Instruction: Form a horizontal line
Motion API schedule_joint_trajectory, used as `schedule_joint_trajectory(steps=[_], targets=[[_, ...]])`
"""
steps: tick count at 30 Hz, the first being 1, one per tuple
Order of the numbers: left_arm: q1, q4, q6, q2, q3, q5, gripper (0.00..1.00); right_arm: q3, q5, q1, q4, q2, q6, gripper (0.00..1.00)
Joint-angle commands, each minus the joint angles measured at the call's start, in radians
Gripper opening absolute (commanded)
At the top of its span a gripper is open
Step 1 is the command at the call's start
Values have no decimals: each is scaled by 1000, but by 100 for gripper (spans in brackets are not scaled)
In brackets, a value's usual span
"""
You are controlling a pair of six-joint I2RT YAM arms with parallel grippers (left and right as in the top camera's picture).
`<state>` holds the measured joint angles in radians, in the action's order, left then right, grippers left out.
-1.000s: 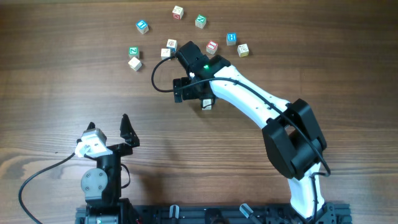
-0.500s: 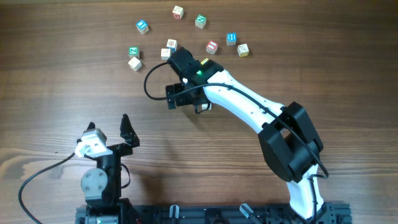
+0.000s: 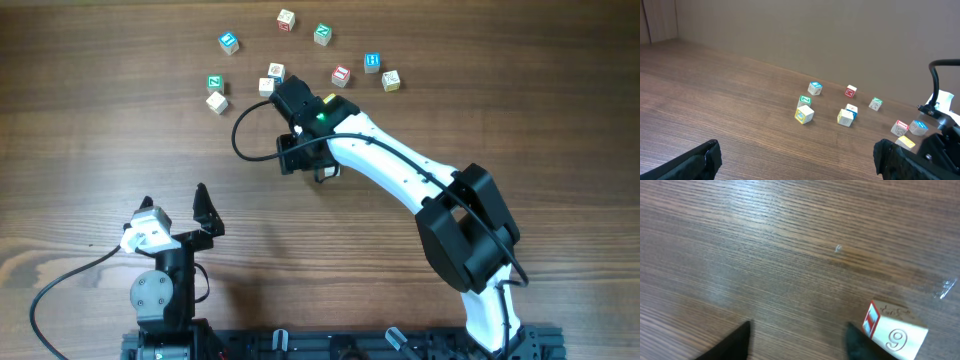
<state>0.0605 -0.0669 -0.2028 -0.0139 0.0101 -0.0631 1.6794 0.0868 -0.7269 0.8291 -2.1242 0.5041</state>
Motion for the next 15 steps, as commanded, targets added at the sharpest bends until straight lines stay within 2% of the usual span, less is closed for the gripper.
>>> schedule_joint_trajectory(steps=[1, 3, 10, 15], targets=[[-3, 2, 16, 7, -4, -14, 100, 14, 8, 0, 2, -13, -5, 34], [-3, 2, 16, 7, -5, -13, 100, 14, 8, 0, 2, -13, -4, 4], [-3, 2, 16, 7, -4, -14, 100, 13, 9, 0, 2, -14, -2, 4], [-3, 2, 16, 7, -5, -14, 100, -68, 8, 0, -47, -14, 79, 4]])
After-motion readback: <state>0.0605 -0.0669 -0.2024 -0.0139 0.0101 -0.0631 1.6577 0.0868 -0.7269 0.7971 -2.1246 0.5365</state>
